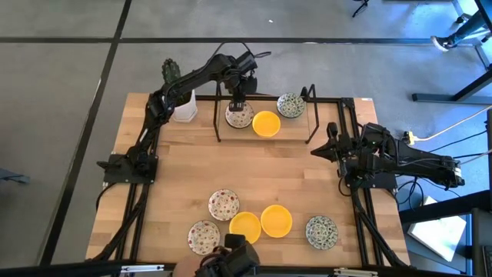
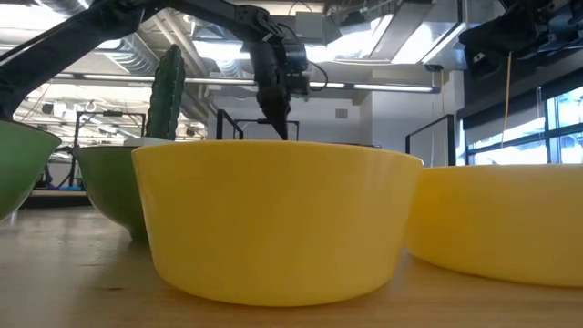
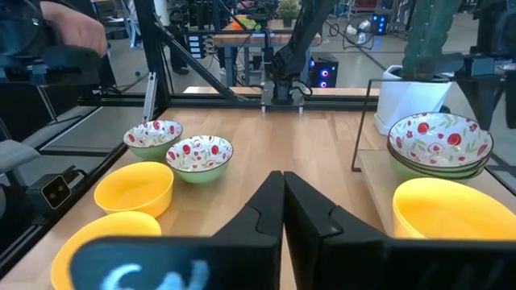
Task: Pick & Place Mini bowls
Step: Stack the red green bowl on top of the red green bowl on the shelf
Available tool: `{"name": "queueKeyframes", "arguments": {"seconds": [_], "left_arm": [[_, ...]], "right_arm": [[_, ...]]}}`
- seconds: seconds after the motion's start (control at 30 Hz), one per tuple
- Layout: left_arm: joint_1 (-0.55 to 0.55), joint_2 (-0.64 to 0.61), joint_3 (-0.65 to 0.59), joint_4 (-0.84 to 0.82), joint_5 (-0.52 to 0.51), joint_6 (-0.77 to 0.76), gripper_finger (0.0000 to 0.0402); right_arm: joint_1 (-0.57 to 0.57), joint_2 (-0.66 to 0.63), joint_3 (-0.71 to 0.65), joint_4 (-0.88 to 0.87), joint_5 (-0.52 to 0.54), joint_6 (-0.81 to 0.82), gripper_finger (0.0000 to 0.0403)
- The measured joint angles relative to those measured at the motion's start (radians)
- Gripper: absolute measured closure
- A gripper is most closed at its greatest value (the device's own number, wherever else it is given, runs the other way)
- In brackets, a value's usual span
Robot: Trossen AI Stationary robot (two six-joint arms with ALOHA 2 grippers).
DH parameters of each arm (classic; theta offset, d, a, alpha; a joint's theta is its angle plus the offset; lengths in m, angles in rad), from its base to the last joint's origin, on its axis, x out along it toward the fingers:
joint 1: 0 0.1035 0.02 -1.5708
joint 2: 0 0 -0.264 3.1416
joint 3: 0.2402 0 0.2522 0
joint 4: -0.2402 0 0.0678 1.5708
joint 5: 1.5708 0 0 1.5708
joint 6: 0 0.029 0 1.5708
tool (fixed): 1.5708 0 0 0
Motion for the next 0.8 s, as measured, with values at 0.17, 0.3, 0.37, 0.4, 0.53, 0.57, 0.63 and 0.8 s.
{"name": "queueKeyframes", "arguments": {"seconds": [0.17,0.3,0.37,0.4,0.53,0.57,0.63,0.8], "left_arm": [[0.019,-0.001,-0.033,0.02,0.088,-0.009,0.0325],[0.034,-0.001,-0.056,0.058,0.131,-0.026,0.0386],[0.041,-0.001,-0.059,0.055,0.135,-0.028,0.0395],[0.045,-0.001,-0.06,0.053,0.135,-0.034,0.0395],[0.054,-0.001,-0.06,0.046,0.131,-0.038,0.0397],[0.056,-0.001,-0.06,0.04,0.131,-0.036,0.0399],[0.057,-0.001,-0.06,0.041,0.137,-0.032,0.0399],[0.043,-0.021,-0.06,0.008,0.146,0.009,0.0397]], "right_arm": [[0.0,0.0,0.0,0.0,0.0,-0.023,0.0393],[0.0,0.0,0.0,0.008,0.002,-0.024,0.0393],[0.0,0.0,0.0,0.015,0.002,-0.024,0.0393],[0.0,0.0,0.0,0.017,0.002,-0.024,0.0393],[0.0,0.0,0.0,0.029,0.003,-0.021,0.0393],[0.0,0.0,0.0,0.032,0.003,-0.021,0.0393],[0.0,0.0,0.0,0.032,0.003,-0.021,0.0393],[0.0,0.0,0.0,0.032,0.003,-0.021,0.0393]]}}
